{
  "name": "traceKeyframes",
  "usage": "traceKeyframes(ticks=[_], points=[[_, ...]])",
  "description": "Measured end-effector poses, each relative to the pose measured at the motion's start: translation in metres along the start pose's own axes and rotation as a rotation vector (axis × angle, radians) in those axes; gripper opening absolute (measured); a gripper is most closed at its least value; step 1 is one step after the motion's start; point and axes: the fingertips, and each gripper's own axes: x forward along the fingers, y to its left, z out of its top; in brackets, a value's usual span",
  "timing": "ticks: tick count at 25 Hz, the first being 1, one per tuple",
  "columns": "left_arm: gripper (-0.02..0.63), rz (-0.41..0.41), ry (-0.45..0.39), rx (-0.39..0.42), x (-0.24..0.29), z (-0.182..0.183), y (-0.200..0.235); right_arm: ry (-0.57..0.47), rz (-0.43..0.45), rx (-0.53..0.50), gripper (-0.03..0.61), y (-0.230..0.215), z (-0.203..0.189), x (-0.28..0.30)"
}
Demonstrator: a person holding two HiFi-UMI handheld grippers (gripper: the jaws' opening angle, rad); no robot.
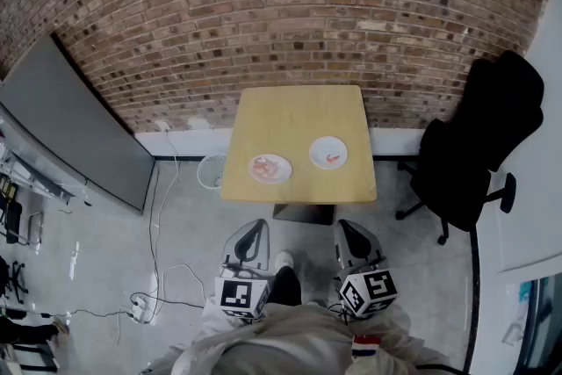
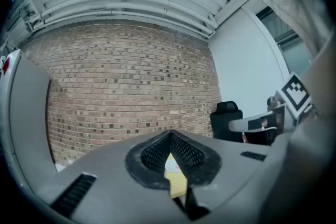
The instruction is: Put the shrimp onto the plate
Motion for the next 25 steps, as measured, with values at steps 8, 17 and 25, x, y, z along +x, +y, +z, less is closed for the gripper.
traceKeyframes(ticks=[8, 17, 25], points=[[0.009, -0.003, 0.009, -0.017, 0.062, -0.007, 0.054, -0.003, -0.041, -0.021, 0.023, -0.015, 0.009, 0.077], [0.009, -0.018, 0.030, -0.032, 0.129, -0.017, 0.119, 0.029, -0.054, -0.022, 0.023, -0.020, 0.014, 0.164], [0.009, -0.032, 0.033, -0.032, 0.171, -0.026, 0.175, 0.056, -0.072, 0.006, 0.023, -0.017, 0.011, 0.231]])
